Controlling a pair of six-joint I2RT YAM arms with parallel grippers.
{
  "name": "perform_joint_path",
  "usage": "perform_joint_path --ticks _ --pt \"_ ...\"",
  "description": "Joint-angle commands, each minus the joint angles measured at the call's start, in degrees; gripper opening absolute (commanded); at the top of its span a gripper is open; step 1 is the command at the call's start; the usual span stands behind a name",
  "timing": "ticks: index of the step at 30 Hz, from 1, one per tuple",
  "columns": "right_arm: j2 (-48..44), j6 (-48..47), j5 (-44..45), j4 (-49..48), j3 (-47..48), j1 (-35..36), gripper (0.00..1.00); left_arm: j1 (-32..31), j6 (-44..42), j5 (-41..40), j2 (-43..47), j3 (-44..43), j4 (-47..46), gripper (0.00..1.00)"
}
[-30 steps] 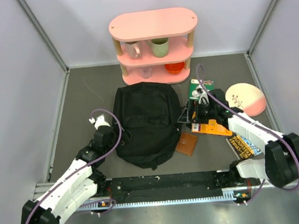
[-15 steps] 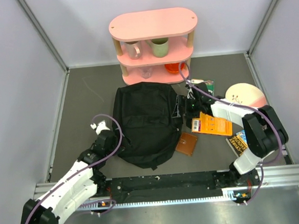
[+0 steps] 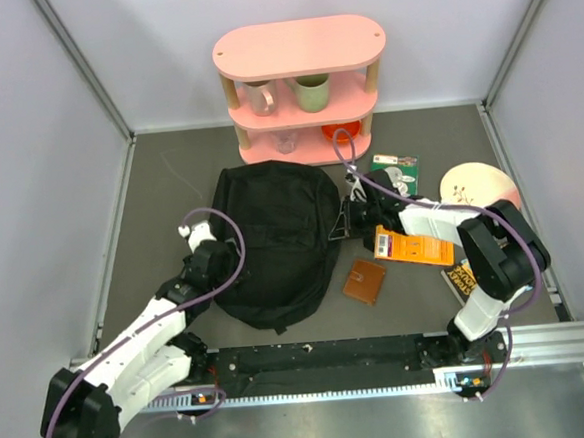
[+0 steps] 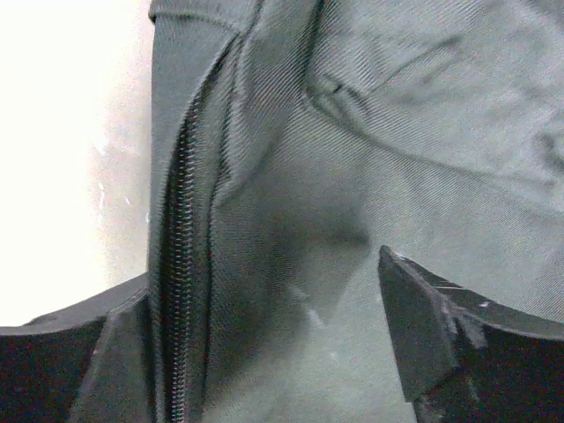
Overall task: Pack the student bag
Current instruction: Adjust the student bag at the center of the board, then adjust the personal item at the center of the board.
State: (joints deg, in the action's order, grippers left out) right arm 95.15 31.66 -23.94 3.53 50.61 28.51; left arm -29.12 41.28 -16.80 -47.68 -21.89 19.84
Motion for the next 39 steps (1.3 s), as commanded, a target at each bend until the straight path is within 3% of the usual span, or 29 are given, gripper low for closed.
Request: perform_joint_path --ticks 1,3,6,7,9,16,21,23,25,30,33,39 --pt "-1.55 2.97 -2.17 -5.9 -0.6 1.81 0.0 1.09 -6.2 -4.73 -4.08 -9.03 -1.04 0.89" --pt "-2.69 3.14 -1.46 -5.99 -1.56 1.72 0.0 1.26 -5.95 -5.09 -6.02 -10.97 1.69 0.95" --pt "-4.18 3.93 -1.02 -5.73 -4.02 1.81 0.46 1.26 -4.54 -4.74 -5.15 -11.07 5.38 0.98" --pt "-4.62 4.11 -0.06 -4.51 -4.98 1.81 0.66 1.26 -4.1 -4.91 -4.27 -10.81 6.0 0.98" --pt "-6.64 4.73 1.44 -3.71 -5.69 1.72 0.75 1.26 -3.49 -4.91 -0.93 -10.72 8.54 0.99" --pt "-15.78 6.22 6.01 5.42 -2.47 1.72 0.82 1.26 -1.73 -6.14 7.16 -15.54 17.5 0.98" --pt "-17.2 7.01 5.49 24.37 8.09 2.59 0.81 1.26 1.96 -1.67 3.74 -25.65 26.47 0.98" --pt "-17.98 6.4 6.45 27.74 11.0 4.09 0.8 1.26 2.23 0.35 1.37 -28.19 28.59 0.98" --pt "-19.21 5.7 9.96 28.64 9.78 6.81 0.72 1.09 1.44 1.85 -0.04 -28.47 27.55 0.98" --pt "-16.68 3.76 19.01 26.97 5.47 10.86 0.7 -1.89 -1.9 5.81 1.44 -21.27 17.44 0.93" --pt "-12.89 4.9 19.36 27.94 7.74 11.82 0.64 -3.73 -1.9 7.66 1.89 -20.65 16.29 0.92" --pt "-5.97 4.64 22.44 26.09 12.57 14.55 0.63 -9.1 -2.26 7.22 -0.92 -20.73 15.5 0.91"
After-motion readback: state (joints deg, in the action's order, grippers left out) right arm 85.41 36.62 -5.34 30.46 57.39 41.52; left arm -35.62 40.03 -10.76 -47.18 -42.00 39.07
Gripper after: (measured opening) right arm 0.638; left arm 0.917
